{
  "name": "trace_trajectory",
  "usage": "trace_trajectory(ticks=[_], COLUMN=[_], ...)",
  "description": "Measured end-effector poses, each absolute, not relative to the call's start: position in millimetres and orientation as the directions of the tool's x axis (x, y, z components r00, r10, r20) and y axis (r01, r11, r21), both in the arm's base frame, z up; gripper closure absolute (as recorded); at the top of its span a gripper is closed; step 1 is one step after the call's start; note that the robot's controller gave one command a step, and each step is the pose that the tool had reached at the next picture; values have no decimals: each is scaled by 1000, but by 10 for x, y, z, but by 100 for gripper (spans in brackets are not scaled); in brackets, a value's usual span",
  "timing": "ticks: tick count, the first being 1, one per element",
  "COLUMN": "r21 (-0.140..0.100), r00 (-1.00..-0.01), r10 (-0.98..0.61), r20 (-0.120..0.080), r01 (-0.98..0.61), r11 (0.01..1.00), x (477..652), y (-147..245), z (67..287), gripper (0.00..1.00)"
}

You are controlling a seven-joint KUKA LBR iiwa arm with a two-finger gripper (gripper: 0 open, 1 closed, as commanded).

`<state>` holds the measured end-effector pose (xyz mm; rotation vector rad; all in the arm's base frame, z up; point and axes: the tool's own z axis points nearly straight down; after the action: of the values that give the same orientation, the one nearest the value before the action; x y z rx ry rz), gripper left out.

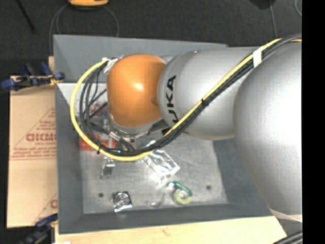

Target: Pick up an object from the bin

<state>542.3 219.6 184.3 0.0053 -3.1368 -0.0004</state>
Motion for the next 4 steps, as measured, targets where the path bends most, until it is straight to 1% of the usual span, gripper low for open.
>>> trace_trajectory(ticks=[1, 2, 3, 4], r21=[3, 4, 1, 7], r00=[-999, -984, -938, -903], r10=[38, 180, 347, 429], r20=[-6, -5, -1, -4], r01=[38, 180, 347, 429], r11=[999, 984, 938, 903], x=[6150, 6231, 6189, 6258], y=[2247, 2196, 2087, 2042], z=[825, 1019, 1006, 750], gripper=[0, 0, 0, 0])
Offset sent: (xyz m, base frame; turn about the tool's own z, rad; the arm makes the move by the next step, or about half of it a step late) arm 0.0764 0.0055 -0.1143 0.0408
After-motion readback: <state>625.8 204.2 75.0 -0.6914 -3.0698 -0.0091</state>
